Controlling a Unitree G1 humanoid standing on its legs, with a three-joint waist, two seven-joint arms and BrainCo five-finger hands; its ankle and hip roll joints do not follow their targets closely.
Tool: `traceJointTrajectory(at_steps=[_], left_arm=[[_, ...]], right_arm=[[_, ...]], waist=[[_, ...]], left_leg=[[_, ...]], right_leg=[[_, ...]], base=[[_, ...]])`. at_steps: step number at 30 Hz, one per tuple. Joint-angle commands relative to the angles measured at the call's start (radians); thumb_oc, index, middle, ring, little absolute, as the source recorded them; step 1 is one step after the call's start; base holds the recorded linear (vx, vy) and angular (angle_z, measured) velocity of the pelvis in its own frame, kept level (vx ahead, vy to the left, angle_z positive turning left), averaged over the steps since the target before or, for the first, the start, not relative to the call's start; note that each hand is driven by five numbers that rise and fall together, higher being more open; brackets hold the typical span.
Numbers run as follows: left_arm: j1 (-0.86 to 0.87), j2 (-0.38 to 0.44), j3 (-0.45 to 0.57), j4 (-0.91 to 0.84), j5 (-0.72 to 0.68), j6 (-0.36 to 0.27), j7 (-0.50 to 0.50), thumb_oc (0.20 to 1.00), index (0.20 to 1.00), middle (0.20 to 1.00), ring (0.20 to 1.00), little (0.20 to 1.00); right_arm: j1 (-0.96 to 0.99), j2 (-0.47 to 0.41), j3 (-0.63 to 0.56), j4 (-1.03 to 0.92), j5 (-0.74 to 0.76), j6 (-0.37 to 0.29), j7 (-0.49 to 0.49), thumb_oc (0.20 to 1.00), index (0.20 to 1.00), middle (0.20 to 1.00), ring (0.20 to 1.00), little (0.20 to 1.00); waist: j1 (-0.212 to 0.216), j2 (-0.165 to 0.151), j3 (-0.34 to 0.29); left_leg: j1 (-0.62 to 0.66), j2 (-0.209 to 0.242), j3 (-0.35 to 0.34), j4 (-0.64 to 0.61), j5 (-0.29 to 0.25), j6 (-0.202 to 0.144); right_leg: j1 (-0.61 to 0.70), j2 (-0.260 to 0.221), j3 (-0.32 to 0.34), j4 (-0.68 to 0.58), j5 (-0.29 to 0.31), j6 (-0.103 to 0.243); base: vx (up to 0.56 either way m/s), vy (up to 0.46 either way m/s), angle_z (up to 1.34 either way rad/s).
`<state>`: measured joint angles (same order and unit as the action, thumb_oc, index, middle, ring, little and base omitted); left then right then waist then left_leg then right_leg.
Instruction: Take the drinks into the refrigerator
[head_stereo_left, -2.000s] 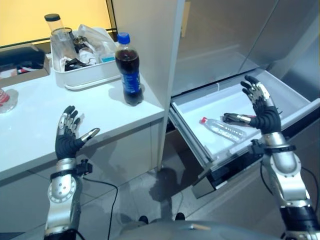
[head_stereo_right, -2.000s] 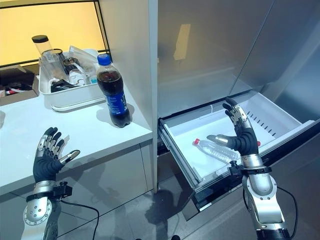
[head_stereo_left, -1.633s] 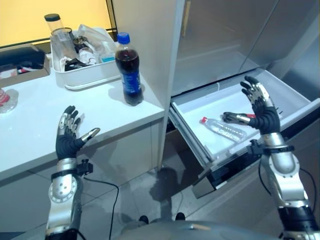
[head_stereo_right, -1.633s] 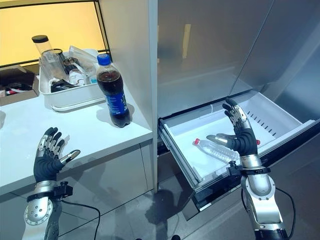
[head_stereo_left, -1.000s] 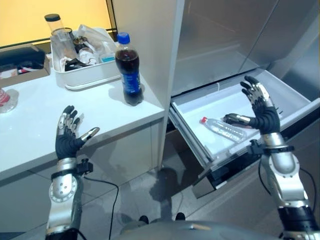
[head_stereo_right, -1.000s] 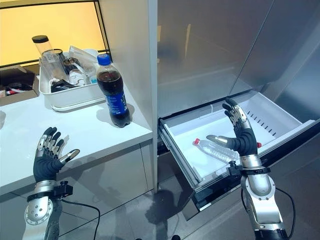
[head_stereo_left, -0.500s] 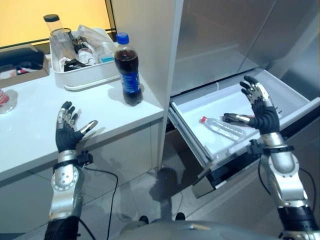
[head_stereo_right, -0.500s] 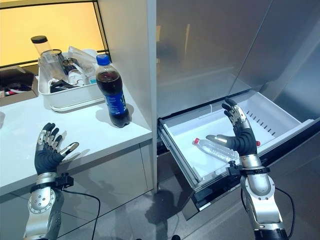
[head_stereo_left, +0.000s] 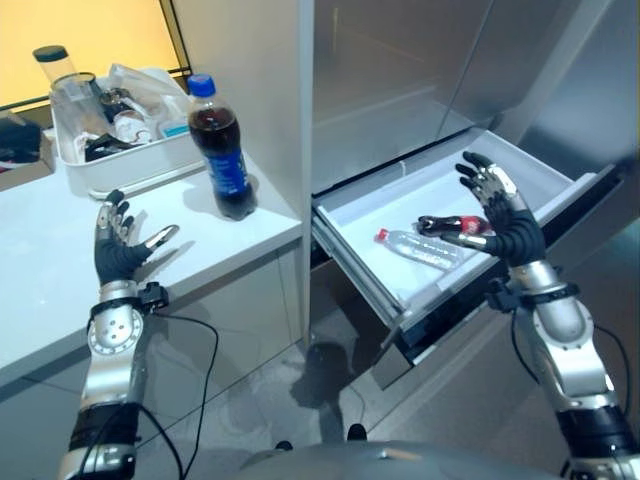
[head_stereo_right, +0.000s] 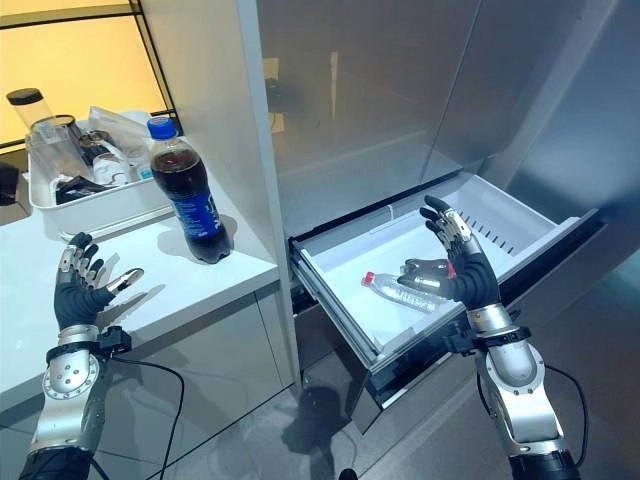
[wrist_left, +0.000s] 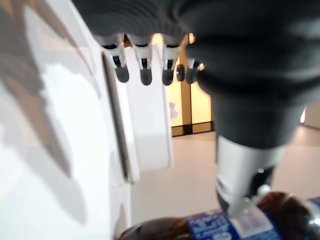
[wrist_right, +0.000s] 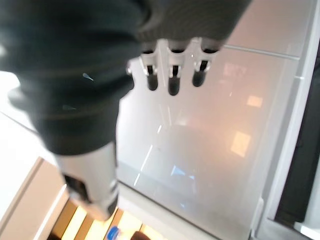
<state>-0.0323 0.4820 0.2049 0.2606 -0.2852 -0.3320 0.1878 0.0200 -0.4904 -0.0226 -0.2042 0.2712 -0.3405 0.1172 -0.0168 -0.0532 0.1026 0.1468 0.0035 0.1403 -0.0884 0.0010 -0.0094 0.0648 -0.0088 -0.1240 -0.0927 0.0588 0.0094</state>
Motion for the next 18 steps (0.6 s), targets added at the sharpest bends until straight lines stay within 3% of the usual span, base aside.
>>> traceJointTrajectory(at_steps=[1, 18], left_arm=[[-0.086, 0.069, -0.017, 0.069, 0.054, -0.025, -0.005, 1.000, 1.000, 1.000, 1.000, 1.000], [-0.093, 0.071, -0.114, 0.116, 0.109, 0.005, -0.098, 1.000, 1.000, 1.000, 1.000, 1.000]], right_arm=[[-0.047, -0.022, -0.003, -0.109, 0.070, -0.030, 0.018, 1.000, 1.000, 1.000, 1.000, 1.000], [-0.006, -0.001, -0.015, -0.123, 0.099, -0.023, 0.059, 1.000, 1.000, 1.000, 1.000, 1.000]], waist=[[-0.015, -0.006, -0.032], [-0.038, 0.000, -0.049]], left_leg=[[0.041, 0.013, -0.022, 0.001, -0.083, -0.012], [0.075, 0.019, 0.007, 0.001, -0.092, -0.015]], right_leg=[[0.023, -0.056, -0.005, 0.047, -0.015, 0.102], [0.044, -0.044, 0.019, 0.048, -0.019, 0.101]], base=[[0.02, -0.008, -0.13], [0.01, -0.005, -0.06]])
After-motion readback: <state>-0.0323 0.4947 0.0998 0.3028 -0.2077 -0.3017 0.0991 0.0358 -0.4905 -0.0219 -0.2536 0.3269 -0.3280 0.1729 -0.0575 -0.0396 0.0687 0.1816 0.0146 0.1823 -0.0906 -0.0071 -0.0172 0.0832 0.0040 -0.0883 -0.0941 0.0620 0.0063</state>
